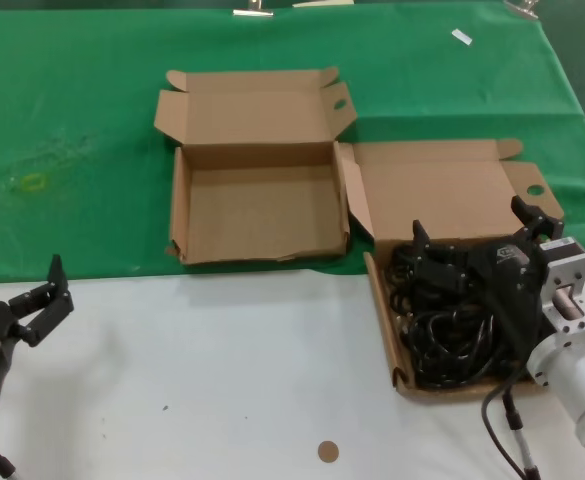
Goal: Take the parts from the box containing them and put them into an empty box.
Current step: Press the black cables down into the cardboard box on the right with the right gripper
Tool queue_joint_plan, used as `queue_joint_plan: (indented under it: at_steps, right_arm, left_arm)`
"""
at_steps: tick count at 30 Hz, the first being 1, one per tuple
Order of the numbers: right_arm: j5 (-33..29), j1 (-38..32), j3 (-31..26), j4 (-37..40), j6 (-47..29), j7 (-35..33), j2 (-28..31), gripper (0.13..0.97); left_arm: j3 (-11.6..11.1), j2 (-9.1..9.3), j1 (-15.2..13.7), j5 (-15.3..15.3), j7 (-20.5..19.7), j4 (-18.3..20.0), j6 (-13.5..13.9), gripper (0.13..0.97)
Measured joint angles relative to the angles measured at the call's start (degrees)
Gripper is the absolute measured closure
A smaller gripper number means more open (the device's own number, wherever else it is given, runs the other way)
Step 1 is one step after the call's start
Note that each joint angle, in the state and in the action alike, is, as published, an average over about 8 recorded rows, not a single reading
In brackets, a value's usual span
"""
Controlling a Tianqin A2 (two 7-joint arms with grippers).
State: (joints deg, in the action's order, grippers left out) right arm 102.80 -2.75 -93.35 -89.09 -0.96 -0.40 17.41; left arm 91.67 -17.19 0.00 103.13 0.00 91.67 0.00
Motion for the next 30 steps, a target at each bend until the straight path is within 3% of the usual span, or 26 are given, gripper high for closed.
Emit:
queue_joint_plan:
  at_steps: [7, 16, 18, 20, 25, 30]
  right_arm:
    - [4.5, -0.1, -5.0, -1.6, 3.9, 0.8, 5.1, 0.129]
    - [15.2, -2.5, -16.0, -4.9, 8.4, 0.4, 18.2, 0.129]
    - [17.3, -3.6, -18.7, -5.5, 8.6, 0.3, 21.7, 0.129]
    - [19.0, -4.9, -21.3, -6.1, 8.4, 0.3, 25.3, 0.129]
    - [22.0, -9.9, -28.3, -7.1, 6.0, 1.6, 34.8, 0.129]
    - [19.6, -16.5, -35.1, -7.2, -0.3, 6.4, 43.8, 0.129]
  left_arm:
    - [0.0, 0.0, 0.0, 0.0, 0.0, 0.0, 0.0, 0.282]
    - [0.0, 0.0, 0.0, 0.0, 0.0, 0.0, 0.0, 0.465]
    - [0.0, 0.0, 0.0, 0.0, 0.0, 0.0, 0.0, 0.465]
    - [0.0, 0.0, 0.0, 0.0, 0.0, 0.0, 0.0, 0.465]
    - [0.0, 0.0, 0.0, 0.0, 0.0, 0.0, 0.0, 0.604]
    - [0.0, 0.0, 0.0, 0.0, 0.0, 0.0, 0.0, 0.708]
